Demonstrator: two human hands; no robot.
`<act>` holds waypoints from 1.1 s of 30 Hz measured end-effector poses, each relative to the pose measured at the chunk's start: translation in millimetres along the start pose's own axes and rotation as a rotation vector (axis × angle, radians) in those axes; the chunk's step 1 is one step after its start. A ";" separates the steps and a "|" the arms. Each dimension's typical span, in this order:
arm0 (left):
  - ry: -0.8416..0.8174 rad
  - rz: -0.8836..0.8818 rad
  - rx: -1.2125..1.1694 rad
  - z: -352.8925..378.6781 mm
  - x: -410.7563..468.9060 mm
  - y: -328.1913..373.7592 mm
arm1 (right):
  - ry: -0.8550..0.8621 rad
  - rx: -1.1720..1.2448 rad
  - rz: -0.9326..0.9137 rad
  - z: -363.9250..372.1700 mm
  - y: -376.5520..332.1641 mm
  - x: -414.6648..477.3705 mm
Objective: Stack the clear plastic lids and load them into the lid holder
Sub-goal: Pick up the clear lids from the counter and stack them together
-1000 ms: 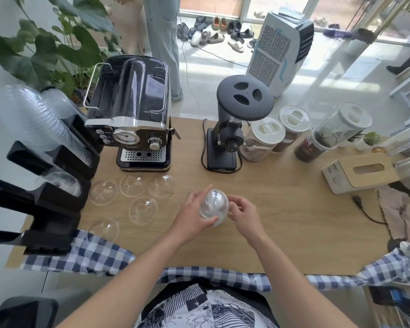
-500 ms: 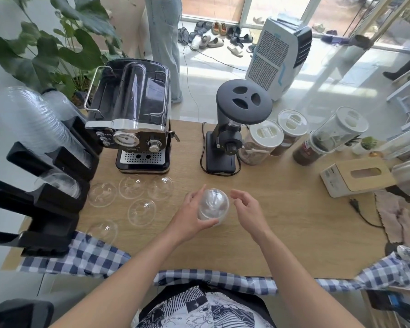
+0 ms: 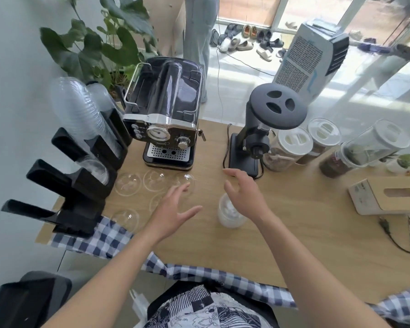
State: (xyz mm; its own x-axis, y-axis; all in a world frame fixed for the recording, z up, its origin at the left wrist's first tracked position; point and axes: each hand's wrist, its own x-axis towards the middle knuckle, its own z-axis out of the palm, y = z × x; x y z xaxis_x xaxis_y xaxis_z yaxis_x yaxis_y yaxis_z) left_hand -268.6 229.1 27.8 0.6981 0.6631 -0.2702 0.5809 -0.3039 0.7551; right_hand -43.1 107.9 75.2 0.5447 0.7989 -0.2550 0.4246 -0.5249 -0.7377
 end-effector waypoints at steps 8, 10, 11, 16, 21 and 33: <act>0.203 -0.310 0.283 -54.3 -38.6 -90.2 | -0.263 -0.325 -0.186 76.4 -45.3 39.7; 0.197 -0.358 0.348 -55.5 -48.6 -109.9 | -0.304 -0.395 -0.165 92.5 -47.7 47.9; 0.188 -0.377 0.351 -54.9 -52.6 -120.1 | -0.316 -0.435 -0.156 99.3 -48.4 52.1; 0.198 -0.419 0.248 -46.5 -65.9 -145.2 | -0.395 -0.588 -0.132 125.8 -42.0 74.1; 0.217 -0.408 0.201 -42.7 -71.3 -154.5 | -0.408 -0.726 -0.153 139.5 -37.7 73.9; 0.294 -0.221 -0.008 -51.8 -59.7 -118.5 | -0.399 -0.695 -0.075 138.4 -31.3 59.0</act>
State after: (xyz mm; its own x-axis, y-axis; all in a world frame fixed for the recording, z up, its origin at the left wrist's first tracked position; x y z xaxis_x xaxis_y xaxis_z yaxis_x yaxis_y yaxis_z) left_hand -400.8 260.9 -14.6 0.4051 0.8807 -0.2455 0.7003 -0.1263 0.7026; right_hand -124.3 212.0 -3.2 0.2528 0.8150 -0.5213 0.8744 -0.4231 -0.2375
